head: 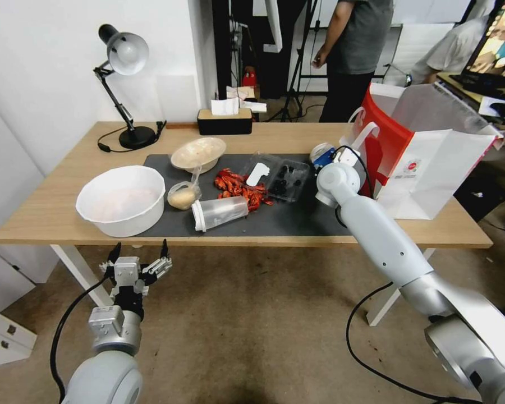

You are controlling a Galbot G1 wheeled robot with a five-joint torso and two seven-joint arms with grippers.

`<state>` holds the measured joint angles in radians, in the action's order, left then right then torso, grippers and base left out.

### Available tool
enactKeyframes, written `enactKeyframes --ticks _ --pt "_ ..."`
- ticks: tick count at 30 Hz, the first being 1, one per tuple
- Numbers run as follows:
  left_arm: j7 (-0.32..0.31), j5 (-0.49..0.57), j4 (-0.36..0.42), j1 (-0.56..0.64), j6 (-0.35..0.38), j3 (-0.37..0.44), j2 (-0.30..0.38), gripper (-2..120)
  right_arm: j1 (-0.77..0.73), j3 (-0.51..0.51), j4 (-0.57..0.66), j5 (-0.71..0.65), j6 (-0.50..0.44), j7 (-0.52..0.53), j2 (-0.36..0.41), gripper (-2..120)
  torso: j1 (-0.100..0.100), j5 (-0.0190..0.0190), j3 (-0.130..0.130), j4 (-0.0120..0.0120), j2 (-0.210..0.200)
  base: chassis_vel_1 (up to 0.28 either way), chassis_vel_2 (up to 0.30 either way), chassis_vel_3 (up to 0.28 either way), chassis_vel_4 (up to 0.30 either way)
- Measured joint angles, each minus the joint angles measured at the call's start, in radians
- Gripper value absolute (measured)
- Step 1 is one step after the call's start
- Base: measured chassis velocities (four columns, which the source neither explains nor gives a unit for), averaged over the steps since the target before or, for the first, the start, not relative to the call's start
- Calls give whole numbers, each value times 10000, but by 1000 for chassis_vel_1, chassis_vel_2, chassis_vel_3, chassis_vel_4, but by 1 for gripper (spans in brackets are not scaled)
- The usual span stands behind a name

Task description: Pick up the trash from the table and place it into the takeout bag.

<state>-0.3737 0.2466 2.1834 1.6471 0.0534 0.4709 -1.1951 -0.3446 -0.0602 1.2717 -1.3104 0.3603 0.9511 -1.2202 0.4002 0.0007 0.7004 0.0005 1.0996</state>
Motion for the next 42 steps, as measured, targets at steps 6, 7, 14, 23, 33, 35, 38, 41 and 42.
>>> enactKeyframes --ticks 6,7,14,23,33,35,38,41,42 --pt "-15 -16 17 25 -11 6 -18 100 -131 78 430 -4 -70 -21 110 34 0 -5 -1 -2 0 0 0 0 0" --pt "-21 -18 18 25 -12 8 -19 100 -148 93 499 -4 -83 -23 133 34 0 -4 -1 -2 0 0 0 0 0" --pt "-39 -23 34 12 -14 12 -19 100 -206 205 892 -12 -169 -50 261 34 0 -7 -3 -4 2 0 0 0 0" --pt "-45 -41 35 14 -15 2 -43 100 -220 282 1437 -36 -297 -156 388 34 -2 -8 -5 -5 4 0 0 0 0" --pt "-56 -42 45 18 -16 44 -53 100 -316 144 2468 -319 -311 -349 517 34 -2 -8 -4 -5 4 0 0 0 0" --pt "-56 -42 46 22 -16 47 -59 100 -368 97 2685 -413 -309 -382 555 34 -2 -8 -5 -4 4 0 0 0 0" --pt "-59 -42 49 26 -17 72 -63 100 -526 2 3217 -696 -279 -410 641 33 -2 -8 -5 -4 4 0 0 0 0" --pt "-61 -42 61 34 -19 92 -63 100 -709 -42 3743 -992 -221 -408 727 33 -2 -8 -5 -5 3 0 0 0 0" --pt "-61 -42 72 39 -19 102 -64 100 -781 -48 3939 -1096 -197 -402 770 33 -2 -8 -5 -4 4 0 0 0 0"
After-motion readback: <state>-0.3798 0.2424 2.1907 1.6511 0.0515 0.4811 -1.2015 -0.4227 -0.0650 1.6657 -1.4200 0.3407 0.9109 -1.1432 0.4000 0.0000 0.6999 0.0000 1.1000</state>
